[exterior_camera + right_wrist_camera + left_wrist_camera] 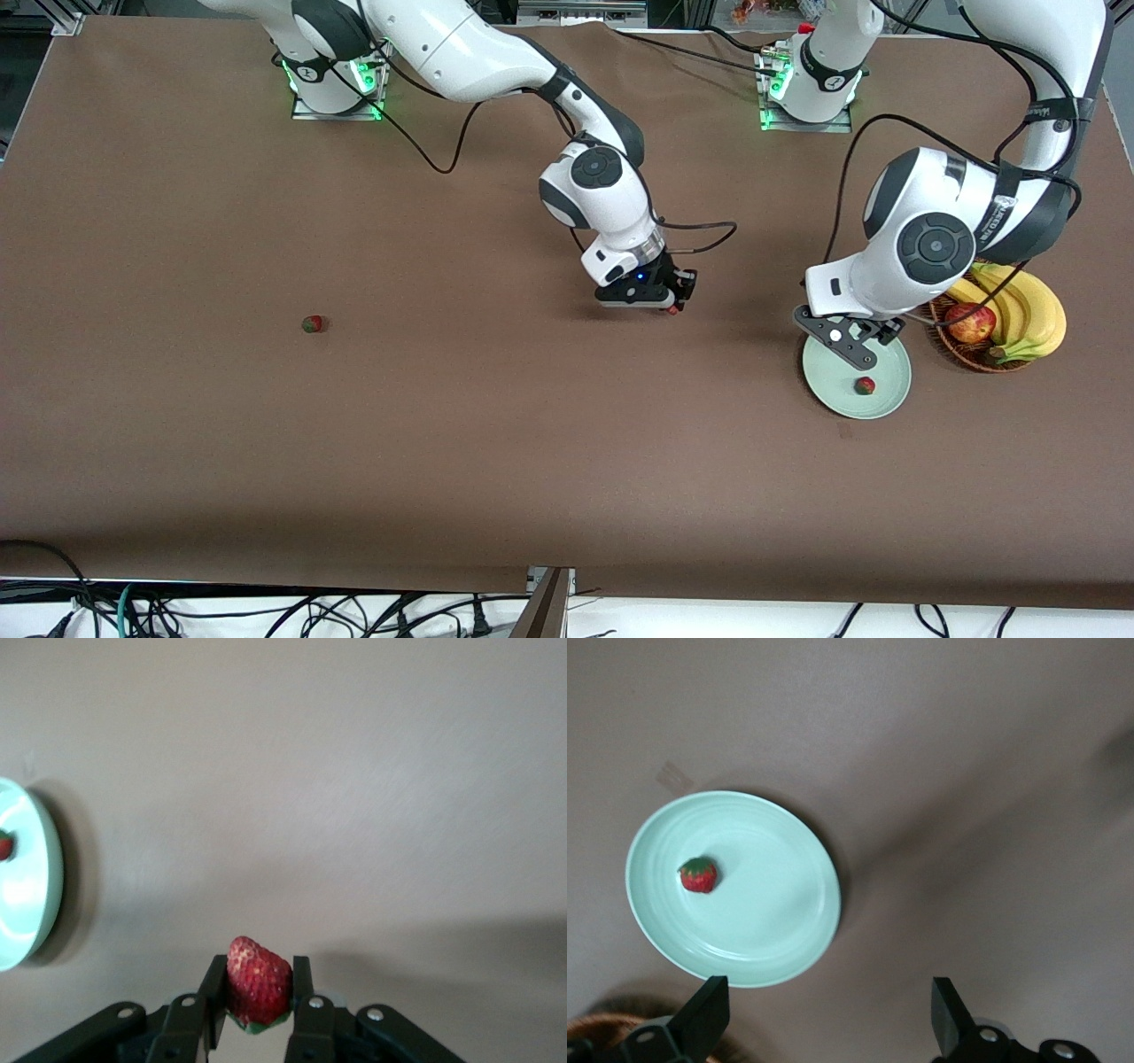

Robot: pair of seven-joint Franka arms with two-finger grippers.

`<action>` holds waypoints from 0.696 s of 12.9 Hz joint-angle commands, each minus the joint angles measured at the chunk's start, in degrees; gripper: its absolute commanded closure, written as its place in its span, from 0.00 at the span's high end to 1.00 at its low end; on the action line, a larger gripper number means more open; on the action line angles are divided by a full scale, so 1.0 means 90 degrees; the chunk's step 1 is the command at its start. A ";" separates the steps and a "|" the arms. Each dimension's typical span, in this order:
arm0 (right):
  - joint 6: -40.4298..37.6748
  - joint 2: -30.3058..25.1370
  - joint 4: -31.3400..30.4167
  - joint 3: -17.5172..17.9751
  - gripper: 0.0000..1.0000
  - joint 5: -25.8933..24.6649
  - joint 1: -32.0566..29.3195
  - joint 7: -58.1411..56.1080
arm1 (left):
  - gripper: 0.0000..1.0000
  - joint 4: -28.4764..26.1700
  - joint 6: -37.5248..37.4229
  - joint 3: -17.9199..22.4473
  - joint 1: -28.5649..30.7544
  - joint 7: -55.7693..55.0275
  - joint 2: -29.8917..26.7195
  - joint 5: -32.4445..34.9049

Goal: Collect all strawberries into plate
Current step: 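Set the second strawberry mid-table with the right gripper while the left gripper withdraws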

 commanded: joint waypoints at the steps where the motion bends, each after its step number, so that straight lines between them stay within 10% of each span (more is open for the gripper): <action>1: 0.0311 0.0295 0.0282 -0.0026 0.27 0.0050 0.0168 0.0087 | 1.00 0.0226 -0.0156 -0.0036 0.0010 -0.0987 0.0208 -0.0676; 4: 0.0321 0.0364 0.0292 -0.0026 0.53 0.0050 0.0256 0.0087 | 1.00 0.0217 0.0245 0.0013 0.0303 -0.1097 0.0502 -0.0669; 6: 0.0321 0.0354 0.0292 -0.0055 1.00 0.0040 0.0256 0.0057 | 1.00 0.0217 0.0255 0.0013 0.0304 -0.1107 0.0561 -0.0707; 9: 0.0147 0.0160 0.0292 -0.0123 1.00 0.0050 0.0159 -0.0030 | 1.00 0.0217 0.0245 0.0003 0.0284 -0.1127 0.0561 -0.0747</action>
